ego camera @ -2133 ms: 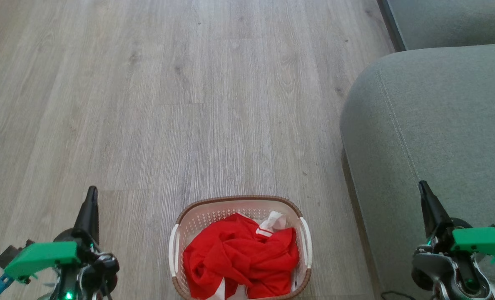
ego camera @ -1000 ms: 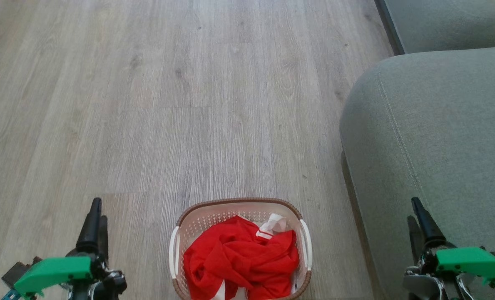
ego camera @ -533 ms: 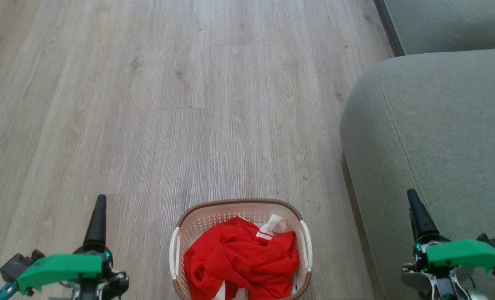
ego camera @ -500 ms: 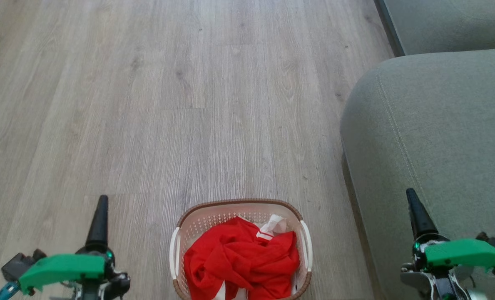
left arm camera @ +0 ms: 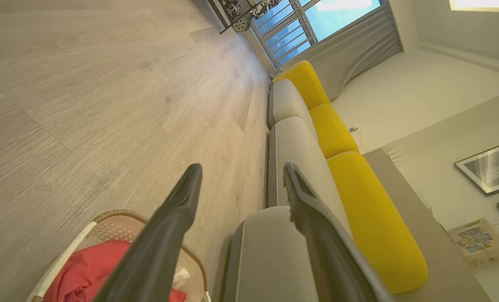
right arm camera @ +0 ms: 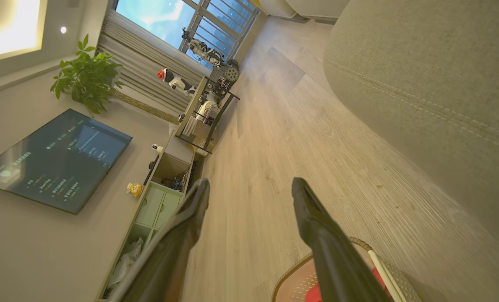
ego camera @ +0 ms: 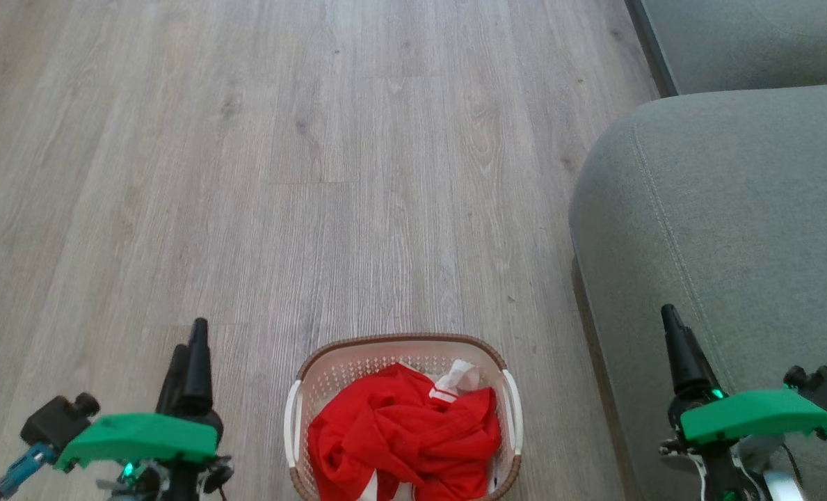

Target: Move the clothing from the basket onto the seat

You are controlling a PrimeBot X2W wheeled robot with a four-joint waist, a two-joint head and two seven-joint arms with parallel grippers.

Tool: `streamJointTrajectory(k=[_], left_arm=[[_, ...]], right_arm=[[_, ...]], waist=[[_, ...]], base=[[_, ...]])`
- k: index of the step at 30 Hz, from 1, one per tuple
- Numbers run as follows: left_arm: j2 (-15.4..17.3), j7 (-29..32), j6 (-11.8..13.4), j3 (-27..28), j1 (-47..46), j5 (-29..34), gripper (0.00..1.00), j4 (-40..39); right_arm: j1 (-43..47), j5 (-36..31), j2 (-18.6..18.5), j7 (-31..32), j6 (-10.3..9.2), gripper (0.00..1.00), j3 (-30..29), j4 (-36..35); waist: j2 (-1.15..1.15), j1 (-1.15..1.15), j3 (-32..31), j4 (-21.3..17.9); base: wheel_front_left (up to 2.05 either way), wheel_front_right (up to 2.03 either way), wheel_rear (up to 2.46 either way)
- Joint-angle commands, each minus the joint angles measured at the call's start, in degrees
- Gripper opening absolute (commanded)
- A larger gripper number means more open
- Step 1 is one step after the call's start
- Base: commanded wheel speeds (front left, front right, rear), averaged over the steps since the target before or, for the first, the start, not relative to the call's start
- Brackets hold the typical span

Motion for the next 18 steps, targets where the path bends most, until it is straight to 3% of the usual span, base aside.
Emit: streamJointTrajectory(k=[1,18], left_arm=[[0.7,-0.8,0.3,-0.2,-0.7,2.9,1.0,-2.7],[1.0,-3.5,2.5,-2.2,0.9,17.5,1.0,-3.5]], right_arm=[[-1.5,-2.8,-0.5,-0.9,0.0,1.0,0.9,-2.7],[-0.8,-16.5,-0.6,-3.6,-0.01,1.0,3.2,-3.4]], waist=[[0.0,0.0,0.0,0.0],[0.0,0.0,-0.2,0.1]], base=[[0.0,0.0,0.0],[0.0,0.0,0.0]])
